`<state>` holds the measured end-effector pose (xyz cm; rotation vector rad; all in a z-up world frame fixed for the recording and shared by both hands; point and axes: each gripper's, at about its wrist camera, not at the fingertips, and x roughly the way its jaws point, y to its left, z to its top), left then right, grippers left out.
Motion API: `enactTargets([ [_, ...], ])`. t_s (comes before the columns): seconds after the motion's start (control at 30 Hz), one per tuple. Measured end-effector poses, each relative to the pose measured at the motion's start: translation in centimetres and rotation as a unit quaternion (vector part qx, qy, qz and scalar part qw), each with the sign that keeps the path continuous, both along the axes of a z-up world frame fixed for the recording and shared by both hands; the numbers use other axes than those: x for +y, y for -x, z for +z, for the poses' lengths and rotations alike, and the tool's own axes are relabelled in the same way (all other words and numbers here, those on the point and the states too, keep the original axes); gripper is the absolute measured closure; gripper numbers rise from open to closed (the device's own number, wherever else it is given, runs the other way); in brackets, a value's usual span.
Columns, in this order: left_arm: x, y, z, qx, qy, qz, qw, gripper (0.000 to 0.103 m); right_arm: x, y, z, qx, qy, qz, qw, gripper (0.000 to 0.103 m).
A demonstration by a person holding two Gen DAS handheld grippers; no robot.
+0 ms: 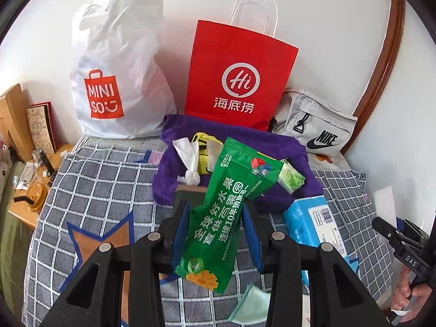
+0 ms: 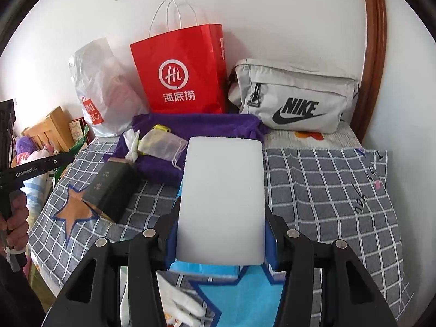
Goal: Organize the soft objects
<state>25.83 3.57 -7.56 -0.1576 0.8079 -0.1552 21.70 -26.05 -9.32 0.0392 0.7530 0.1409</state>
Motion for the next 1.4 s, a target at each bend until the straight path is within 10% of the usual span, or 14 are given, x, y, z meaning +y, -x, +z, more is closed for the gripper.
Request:
enactTargets([
  [1.4,-1.0,-17.9,-5.2,0.074,0.015,0.017,0.9970,0.066,3.2,-23.1,-1.9,0.022,-0.015,0.039,0.999,0.054],
])
